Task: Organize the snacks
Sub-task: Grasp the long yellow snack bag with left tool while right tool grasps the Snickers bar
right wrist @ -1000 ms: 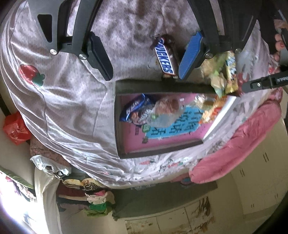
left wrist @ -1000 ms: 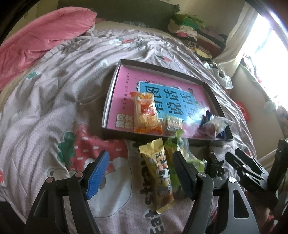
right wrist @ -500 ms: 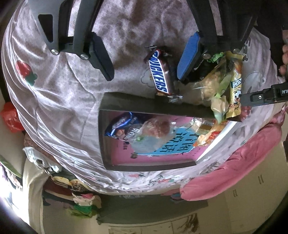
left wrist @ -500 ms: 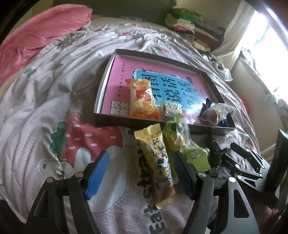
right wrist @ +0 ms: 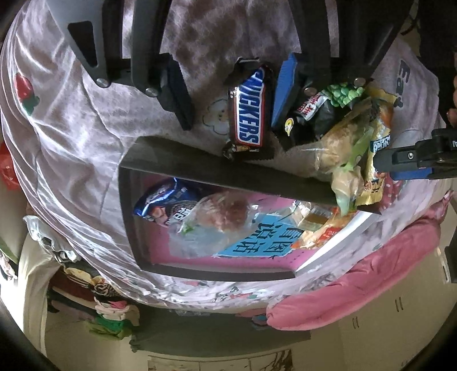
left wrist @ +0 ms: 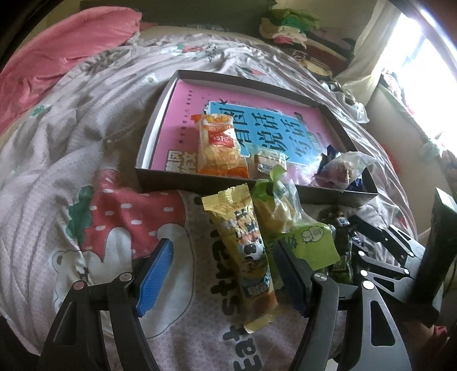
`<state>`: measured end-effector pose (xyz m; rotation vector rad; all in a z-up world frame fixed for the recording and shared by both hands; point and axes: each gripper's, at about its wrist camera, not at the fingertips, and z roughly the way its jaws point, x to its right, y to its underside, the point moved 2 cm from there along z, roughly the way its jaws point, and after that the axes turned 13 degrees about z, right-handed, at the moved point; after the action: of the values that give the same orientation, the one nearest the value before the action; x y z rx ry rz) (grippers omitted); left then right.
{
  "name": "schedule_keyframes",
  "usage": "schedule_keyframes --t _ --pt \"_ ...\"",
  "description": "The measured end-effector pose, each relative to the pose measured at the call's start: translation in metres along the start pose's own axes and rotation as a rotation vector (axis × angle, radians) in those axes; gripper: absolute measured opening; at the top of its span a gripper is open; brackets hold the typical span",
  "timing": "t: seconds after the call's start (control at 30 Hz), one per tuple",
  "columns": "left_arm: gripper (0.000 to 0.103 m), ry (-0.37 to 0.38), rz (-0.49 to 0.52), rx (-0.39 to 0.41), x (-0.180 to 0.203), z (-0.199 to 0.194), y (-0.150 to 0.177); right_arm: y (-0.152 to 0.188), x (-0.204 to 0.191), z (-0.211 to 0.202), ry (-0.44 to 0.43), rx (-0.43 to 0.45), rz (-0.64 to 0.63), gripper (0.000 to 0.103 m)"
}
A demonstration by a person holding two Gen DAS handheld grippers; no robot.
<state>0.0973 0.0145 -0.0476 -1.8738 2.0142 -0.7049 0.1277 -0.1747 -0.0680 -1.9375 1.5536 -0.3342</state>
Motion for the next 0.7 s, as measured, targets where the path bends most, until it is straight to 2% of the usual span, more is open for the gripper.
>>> schedule_keyframes --t 0.37,0.43,0.5,0.7 --pt "0.071 0.016 -0.018 -0.024 0.001 0.013 0.002 -0.002 -0.003 0.009 -0.016 0.005 -0.009 0.034" --pt "0.063 0.017 -0.019 -0.027 0.001 0.015 0.001 -0.003 -0.003 0.009 -0.023 0.003 -0.001 0.030" --pt "0.061 0.017 -0.025 -0.029 -0.001 0.017 0.001 -0.003 -0.002 0.009 -0.028 0.001 0.006 0.029" --pt "0.029 0.050 -0.032 -0.028 -0.005 0.021 0.001 -0.005 0.008 0.001 -0.062 0.000 0.064 0.029"
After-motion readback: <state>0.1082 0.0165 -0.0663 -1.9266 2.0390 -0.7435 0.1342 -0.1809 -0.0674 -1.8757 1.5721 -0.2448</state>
